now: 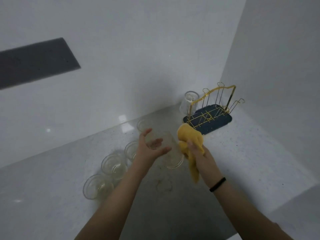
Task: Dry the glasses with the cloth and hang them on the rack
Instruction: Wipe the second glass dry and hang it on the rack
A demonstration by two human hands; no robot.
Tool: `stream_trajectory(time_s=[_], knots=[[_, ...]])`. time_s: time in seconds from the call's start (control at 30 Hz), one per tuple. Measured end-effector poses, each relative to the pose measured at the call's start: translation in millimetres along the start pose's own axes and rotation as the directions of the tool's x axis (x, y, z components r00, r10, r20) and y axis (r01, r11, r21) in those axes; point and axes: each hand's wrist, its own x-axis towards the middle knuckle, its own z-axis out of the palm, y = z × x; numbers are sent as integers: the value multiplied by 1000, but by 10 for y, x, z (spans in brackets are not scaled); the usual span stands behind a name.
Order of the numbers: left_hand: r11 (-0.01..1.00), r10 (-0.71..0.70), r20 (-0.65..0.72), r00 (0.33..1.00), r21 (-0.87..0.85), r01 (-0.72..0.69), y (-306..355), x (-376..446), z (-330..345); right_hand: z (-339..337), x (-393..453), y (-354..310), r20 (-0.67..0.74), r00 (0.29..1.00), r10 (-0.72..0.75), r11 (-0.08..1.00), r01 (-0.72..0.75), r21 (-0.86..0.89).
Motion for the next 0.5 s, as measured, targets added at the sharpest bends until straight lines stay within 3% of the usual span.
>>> stream_trajectory(time_s=[0.13,0.3,0.37,0.5], knots=[[937,-74,34,997,-341,82,258,-188,147,173,-230,-137,80,993,-86,996,84,38],[955,-67,203,977,-271,122,291,-376,180,340,-377,-239,50,937,-346,938,345,26],[960,-83,265,961,-237,149,306,-439,160,336,-366,-278,63,940,-334,943,334,16],[959,-102,147,984,-249,136,329,-503,124,337,-438,-321,72,979,-193,980,189,53]])
